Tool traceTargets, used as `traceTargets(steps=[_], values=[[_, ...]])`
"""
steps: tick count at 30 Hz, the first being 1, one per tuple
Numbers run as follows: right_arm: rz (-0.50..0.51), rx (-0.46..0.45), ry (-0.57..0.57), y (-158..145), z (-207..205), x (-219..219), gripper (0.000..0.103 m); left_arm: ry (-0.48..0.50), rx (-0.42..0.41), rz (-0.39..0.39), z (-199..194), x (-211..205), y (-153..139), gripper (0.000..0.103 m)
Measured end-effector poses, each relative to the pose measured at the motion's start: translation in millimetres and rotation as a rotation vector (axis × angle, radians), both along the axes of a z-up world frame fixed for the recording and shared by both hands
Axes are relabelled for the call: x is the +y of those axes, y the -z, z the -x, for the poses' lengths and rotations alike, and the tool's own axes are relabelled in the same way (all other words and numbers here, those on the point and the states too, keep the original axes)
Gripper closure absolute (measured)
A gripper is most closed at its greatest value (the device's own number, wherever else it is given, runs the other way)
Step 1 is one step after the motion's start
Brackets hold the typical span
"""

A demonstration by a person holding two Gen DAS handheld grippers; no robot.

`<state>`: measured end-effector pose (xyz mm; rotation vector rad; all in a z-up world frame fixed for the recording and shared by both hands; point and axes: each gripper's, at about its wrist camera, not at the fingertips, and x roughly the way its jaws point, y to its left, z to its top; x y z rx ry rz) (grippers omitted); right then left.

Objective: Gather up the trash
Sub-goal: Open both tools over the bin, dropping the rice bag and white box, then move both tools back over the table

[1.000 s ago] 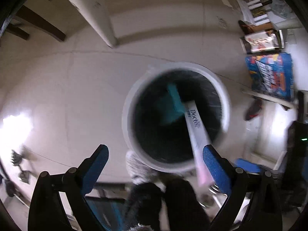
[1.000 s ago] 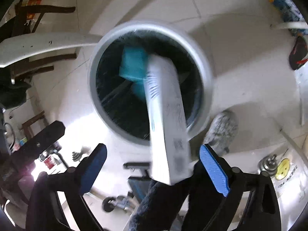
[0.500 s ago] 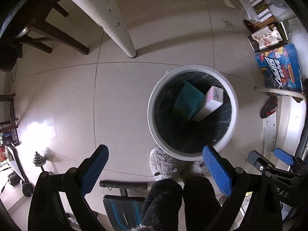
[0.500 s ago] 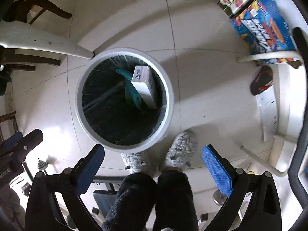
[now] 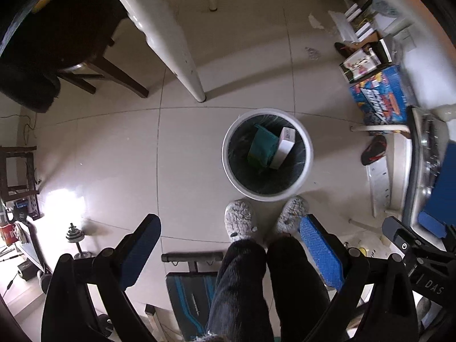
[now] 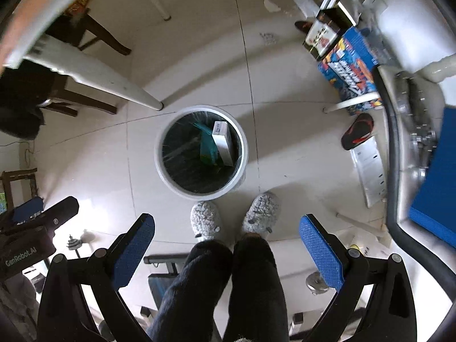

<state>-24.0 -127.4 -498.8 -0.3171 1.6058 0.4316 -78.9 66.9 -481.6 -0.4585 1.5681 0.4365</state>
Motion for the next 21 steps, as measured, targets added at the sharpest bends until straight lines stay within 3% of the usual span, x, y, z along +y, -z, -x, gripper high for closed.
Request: traceTargets(steps=[7,12,15,21], values=[[-0.05,-0.004,0.012,-101.0,17.7,-9.6,0.001,0.015,-0.056,-0.013,14.1,-2.5,-90.4,0.003],[-0.11,0.008,0.066,-156.8,15.1,-7.8,0.001,0.023,-0.11,-0.082,7.5,1.9,-145.5,0.003],[-0.161,0.003,0.113,-186.4,-2.7,-6.3,0.001,0.041,-0.173,-0.147,-15.5,7.7,-177.9,0.003],[-0.177,-0.062,0.13,-236.0,-75.8,-3.6,0.001,0.068,-0.231,-0.29,-79.4,13.1,-210.9,0.0]])
